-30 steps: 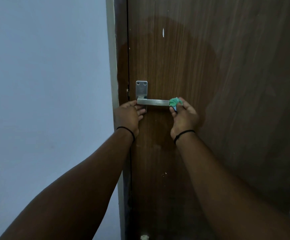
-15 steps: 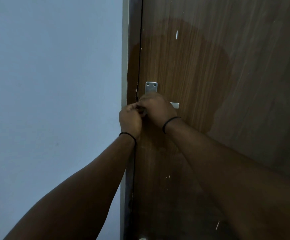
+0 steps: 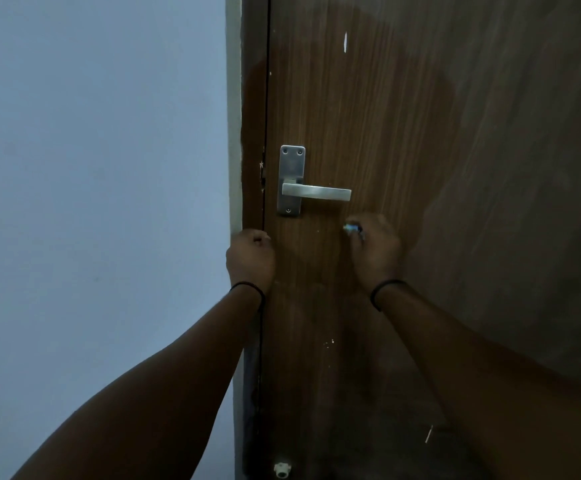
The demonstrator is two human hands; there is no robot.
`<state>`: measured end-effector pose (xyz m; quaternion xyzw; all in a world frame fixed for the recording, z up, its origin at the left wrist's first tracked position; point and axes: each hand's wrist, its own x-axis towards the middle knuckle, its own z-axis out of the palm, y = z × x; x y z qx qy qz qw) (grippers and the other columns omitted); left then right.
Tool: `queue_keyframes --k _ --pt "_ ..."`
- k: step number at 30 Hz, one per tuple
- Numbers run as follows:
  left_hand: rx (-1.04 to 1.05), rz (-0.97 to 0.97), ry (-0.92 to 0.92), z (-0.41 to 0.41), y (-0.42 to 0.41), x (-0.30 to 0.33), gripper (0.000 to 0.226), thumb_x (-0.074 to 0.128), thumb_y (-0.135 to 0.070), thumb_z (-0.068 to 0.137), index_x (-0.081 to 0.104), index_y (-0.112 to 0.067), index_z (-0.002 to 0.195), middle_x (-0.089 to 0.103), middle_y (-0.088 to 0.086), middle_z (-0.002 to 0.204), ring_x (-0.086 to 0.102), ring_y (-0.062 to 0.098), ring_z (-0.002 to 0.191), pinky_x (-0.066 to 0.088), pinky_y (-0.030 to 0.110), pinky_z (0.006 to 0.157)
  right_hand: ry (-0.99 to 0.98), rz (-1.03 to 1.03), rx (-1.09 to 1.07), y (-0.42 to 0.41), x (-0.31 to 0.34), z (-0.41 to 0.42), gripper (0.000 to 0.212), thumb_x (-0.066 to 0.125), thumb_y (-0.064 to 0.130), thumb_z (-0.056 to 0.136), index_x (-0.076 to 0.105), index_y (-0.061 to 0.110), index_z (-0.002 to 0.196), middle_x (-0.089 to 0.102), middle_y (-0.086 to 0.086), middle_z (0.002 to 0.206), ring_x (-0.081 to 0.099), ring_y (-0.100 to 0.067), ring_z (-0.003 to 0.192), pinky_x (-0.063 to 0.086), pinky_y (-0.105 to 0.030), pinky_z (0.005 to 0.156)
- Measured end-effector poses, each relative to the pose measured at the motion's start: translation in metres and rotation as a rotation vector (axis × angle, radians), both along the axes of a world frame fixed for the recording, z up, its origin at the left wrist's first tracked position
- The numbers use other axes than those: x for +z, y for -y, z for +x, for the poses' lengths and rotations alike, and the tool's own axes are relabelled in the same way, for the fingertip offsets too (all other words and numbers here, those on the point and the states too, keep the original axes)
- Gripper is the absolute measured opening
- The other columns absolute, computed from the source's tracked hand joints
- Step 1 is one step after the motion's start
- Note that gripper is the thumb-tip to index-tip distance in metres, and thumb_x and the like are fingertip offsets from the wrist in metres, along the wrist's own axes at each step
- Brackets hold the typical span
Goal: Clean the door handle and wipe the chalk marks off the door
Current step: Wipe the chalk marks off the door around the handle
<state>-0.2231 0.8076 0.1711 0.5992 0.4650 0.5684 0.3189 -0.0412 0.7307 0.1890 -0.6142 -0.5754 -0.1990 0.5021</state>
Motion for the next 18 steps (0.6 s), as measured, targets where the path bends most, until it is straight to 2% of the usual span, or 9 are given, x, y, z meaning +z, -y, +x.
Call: queue_keyframes --k 2,3,5,7,9,11,14,16,18 --pt "0.023 0.008 -0.051 0.003 -0.006 -0.014 0.02 0.05 -0.021 0.097 0.069 -0.015 0.093 0.07 0.005 0.088 0.066 0.021 0.083 0.051 0.029 0.069 -0.069 0.066 -0.048 -0.011 0.012 -0.001 0.018 0.059 0.01 0.089 0.057 0.028 0.094 0.053 0.007 0.096 0.049 -0.007 0.087 0.034 -0.009 0.069" --pt "0.043 0.011 -0.084 0.005 -0.01 -0.023 0.022 0.05 -0.025 0.098 0.068 -0.017 0.088 0.068 0.002 0.083 0.064 0.018 0.078 0.045 0.025 0.062 -0.064 0.075 -0.058 -0.018 0.014 -0.003 0.02 0.059 0.01 0.089 0.054 0.029 0.091 0.051 0.008 0.095 0.048 -0.007 0.085 0.031 -0.008 0.068" --pt "0.085 0.015 -0.133 0.007 -0.013 -0.044 0.03 0.046 -0.03 0.099 0.061 -0.02 0.074 0.06 -0.004 0.069 0.058 0.014 0.067 0.034 0.021 0.052 0.008 0.052 -0.078 -0.031 0.006 -0.003 0.013 0.059 0.007 0.088 0.06 0.02 0.091 0.057 0.0 0.097 0.052 -0.014 0.091 0.034 -0.013 0.076" --pt "0.078 0.016 -0.147 0.007 -0.014 -0.066 0.033 0.043 -0.031 0.1 0.058 -0.02 0.073 0.057 -0.005 0.066 0.057 0.016 0.066 0.034 0.023 0.053 0.091 0.006 -0.115 -0.038 -0.017 -0.006 0.012 0.057 0.007 0.09 0.065 0.012 0.097 0.061 -0.008 0.103 0.055 -0.022 0.097 0.035 -0.021 0.084" --pt "0.079 0.017 -0.172 0.008 -0.016 -0.083 0.031 0.041 -0.031 0.1 0.062 -0.018 0.082 0.062 0.0 0.075 0.06 0.021 0.073 0.044 0.029 0.061 0.184 -0.034 -0.091 -0.044 -0.044 -0.021 0.014 0.058 0.006 0.089 0.067 0.01 0.1 0.062 -0.01 0.103 0.056 -0.026 0.096 0.035 -0.023 0.085" --pt "0.115 0.02 -0.207 0.009 -0.02 -0.09 0.03 0.039 -0.032 0.099 0.062 -0.017 0.088 0.065 0.006 0.085 0.06 0.025 0.077 0.048 0.034 0.068 0.294 -0.071 0.016 -0.052 -0.058 -0.047 0.016 0.061 0.001 0.086 0.067 0.007 0.1 0.062 -0.012 0.101 0.057 -0.028 0.092 0.041 -0.028 0.082" --pt "0.141 0.033 -0.248 0.012 -0.024 -0.085 0.026 0.036 -0.032 0.099 0.055 -0.021 0.085 0.058 0.001 0.084 0.05 0.017 0.069 0.035 0.028 0.059 0.428 -0.076 0.126 -0.077 -0.041 -0.078 0.026 0.071 0.0 0.076 0.068 0.003 0.102 0.063 -0.014 0.102 0.058 -0.031 0.093 0.053 -0.038 0.077" --pt "0.132 0.044 -0.242 0.013 -0.025 -0.086 0.024 0.038 -0.03 0.1 0.053 -0.023 0.083 0.052 -0.003 0.081 0.045 0.012 0.065 0.029 0.027 0.056 0.5 -0.081 0.157 -0.085 -0.028 -0.085 0.033 0.073 0.0 0.074 0.068 0.001 0.106 0.064 -0.016 0.107 0.059 -0.032 0.099 0.053 -0.039 0.082" --pt "0.126 0.021 -0.237 0.015 -0.024 -0.092 0.025 0.041 -0.034 0.099 0.053 -0.021 0.082 0.052 -0.005 0.08 0.045 0.011 0.067 0.029 0.026 0.058 0.545 -0.108 0.16 -0.077 -0.031 -0.072 0.031 0.071 0.001 0.078 0.068 0.001 0.109 0.064 -0.016 0.11 0.059 -0.032 0.103 0.053 -0.039 0.087"
